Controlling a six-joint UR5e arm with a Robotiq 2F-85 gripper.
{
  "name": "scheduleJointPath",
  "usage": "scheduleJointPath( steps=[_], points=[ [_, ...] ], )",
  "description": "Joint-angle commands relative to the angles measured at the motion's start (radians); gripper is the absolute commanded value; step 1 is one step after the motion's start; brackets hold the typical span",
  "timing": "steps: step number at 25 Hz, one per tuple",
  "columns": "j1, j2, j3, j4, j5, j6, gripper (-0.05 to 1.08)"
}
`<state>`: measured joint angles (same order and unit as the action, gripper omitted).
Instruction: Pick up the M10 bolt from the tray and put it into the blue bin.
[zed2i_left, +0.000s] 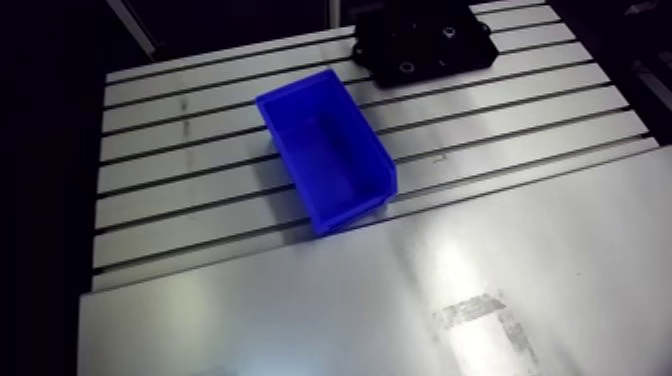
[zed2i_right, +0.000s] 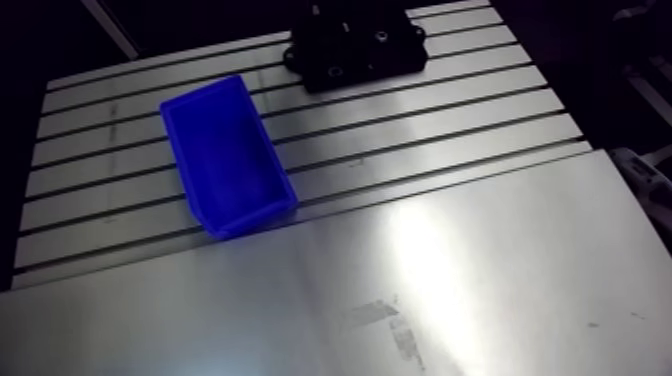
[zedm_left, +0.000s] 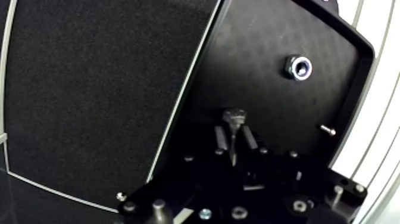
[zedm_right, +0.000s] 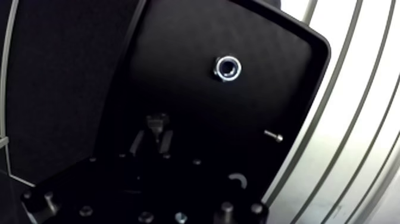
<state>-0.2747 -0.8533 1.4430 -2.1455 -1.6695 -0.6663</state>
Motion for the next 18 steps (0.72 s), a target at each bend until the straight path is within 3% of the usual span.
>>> scheduleJointPath(
  steps=[1, 16, 18],
  points=[
    [0.0, 0.001, -0.002, 0.0, 0.0, 0.0, 0.78],
    [0.0, -0.009, -0.005, 0.005, 0.0, -0.003, 0.97],
    [0.0, -0.017, -0.006, 0.006, -0.009, -0.003, 1.0]
  ],
)
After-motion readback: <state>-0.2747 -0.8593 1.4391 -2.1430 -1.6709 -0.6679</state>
